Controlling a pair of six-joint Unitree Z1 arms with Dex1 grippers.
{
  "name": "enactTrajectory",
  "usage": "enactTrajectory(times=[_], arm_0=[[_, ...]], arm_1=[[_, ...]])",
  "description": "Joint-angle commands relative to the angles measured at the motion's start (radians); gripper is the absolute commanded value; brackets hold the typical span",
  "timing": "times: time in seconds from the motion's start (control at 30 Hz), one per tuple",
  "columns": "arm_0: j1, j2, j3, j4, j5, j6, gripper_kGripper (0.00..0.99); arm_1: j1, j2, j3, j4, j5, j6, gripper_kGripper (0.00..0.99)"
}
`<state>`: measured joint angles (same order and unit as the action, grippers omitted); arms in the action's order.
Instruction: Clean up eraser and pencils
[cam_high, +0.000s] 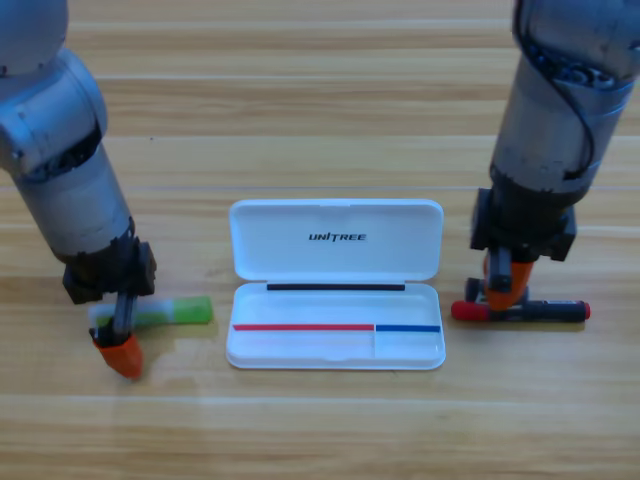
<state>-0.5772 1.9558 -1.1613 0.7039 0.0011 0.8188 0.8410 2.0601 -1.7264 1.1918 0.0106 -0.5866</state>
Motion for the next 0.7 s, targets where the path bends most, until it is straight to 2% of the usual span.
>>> enactTrajectory(times=[0.03, 0.33, 0.5, 0.6, 0.7], arm_0=[[0.011, 0.055, 0.020, -0.027, -0.006, 0.010, 0.989], [0.011, 0.043, 0.051, -0.103, -0.003, 0.010, 0.962], [0.011, 0.029, 0.084, -0.173, 0.000, 0.020, 0.792], [0.011, 0.038, 0.092, -0.185, 0.010, 0.054, 0.681], [0.011, 0.041, 0.101, -0.195, 0.013, 0.099, 0.526]], arm_1=[[0.081, 0.123, -0.053, 0.009, 0.035, -0.067, 0.000], [0.098, 0.229, -0.165, 0.009, 0.035, -0.148, 0.000], [0.098, 0.267, -0.194, 0.009, 0.023, -0.159, 0.000], [0.098, 0.273, -0.194, 0.009, 0.014, -0.160, 0.000], [0.098, 0.279, -0.190, 0.009, 0.003, -0.160, 0.000]])
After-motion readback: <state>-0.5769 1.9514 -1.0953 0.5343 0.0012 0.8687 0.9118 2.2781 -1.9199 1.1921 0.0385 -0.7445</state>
